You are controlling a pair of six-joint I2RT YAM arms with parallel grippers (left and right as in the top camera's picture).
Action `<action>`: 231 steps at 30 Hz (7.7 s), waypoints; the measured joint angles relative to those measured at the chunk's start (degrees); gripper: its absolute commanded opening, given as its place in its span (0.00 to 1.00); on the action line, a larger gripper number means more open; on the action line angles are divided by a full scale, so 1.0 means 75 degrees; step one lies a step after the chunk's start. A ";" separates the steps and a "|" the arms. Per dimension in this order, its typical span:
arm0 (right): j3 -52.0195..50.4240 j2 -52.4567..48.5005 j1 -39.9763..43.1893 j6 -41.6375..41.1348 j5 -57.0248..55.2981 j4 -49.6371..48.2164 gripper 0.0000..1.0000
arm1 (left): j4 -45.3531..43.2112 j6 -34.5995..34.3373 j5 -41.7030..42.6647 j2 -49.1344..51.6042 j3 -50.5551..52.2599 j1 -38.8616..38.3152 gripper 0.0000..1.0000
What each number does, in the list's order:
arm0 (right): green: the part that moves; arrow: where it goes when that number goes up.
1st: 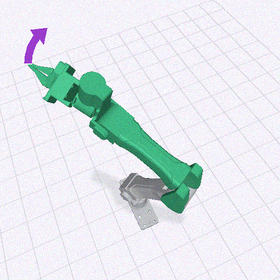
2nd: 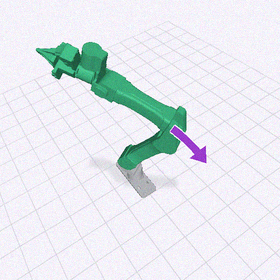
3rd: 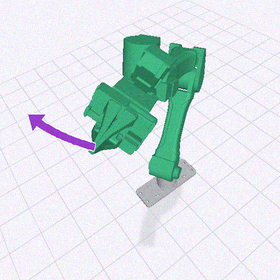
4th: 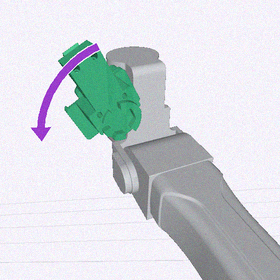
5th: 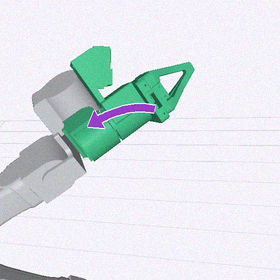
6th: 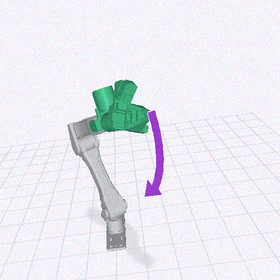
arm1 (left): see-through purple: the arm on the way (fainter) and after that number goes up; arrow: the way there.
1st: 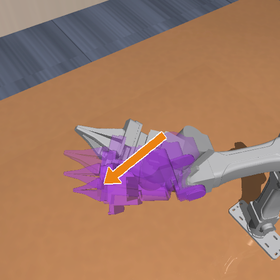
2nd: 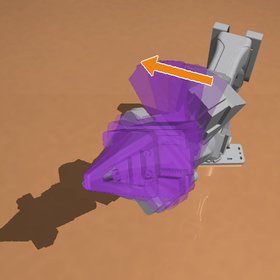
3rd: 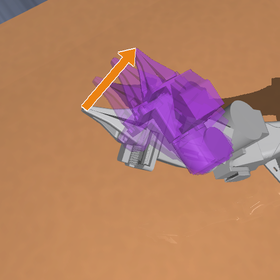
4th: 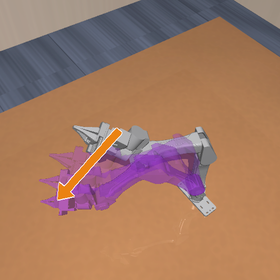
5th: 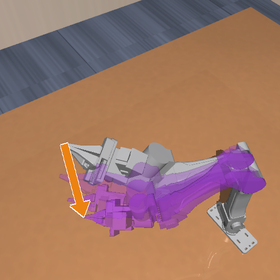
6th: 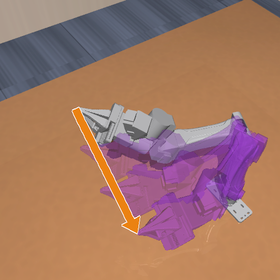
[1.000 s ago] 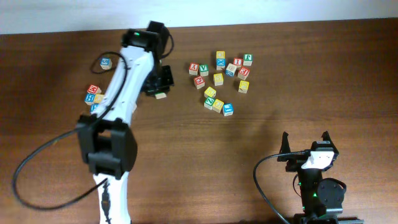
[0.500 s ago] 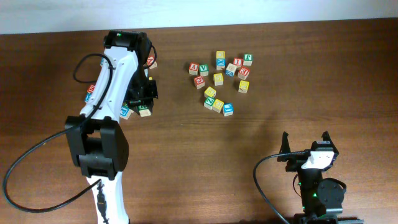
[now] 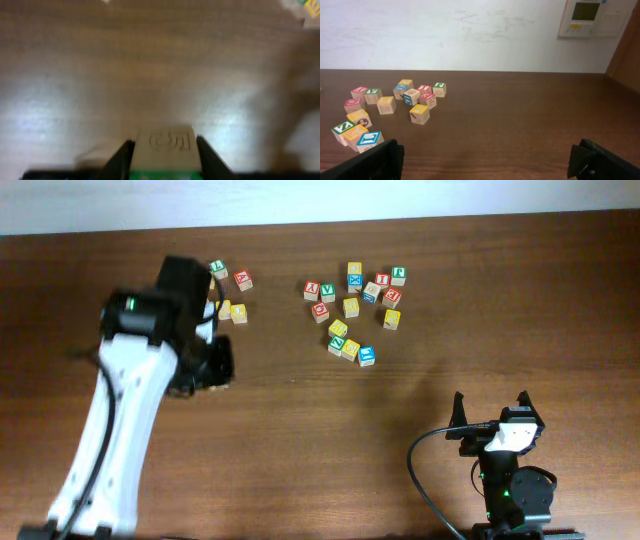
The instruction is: Spell out RSS
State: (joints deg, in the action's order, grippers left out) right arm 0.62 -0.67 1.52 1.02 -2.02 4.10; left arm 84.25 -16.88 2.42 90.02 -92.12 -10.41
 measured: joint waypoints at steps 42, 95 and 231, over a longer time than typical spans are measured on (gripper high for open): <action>0.0000 0.0000 0.0000 0.0000 0.0000 0.0003 0.98 | -0.0679 -0.0935 -0.0291 0.0962 0.3710 0.0256 0.80; 0.0000 -0.0003 0.0000 0.0000 0.0003 0.0003 0.98 | -0.3526 -0.2518 0.0393 0.0898 0.5080 0.0256 0.25; 0.0000 -0.0003 0.0000 0.0000 0.0000 0.0003 0.98 | -0.4969 -0.1687 -0.6280 0.3162 0.2282 -0.1961 0.25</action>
State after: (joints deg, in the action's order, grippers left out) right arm 0.62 -0.69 1.52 1.02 -2.02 4.12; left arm 46.98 -29.54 -44.69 113.73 -75.00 -25.12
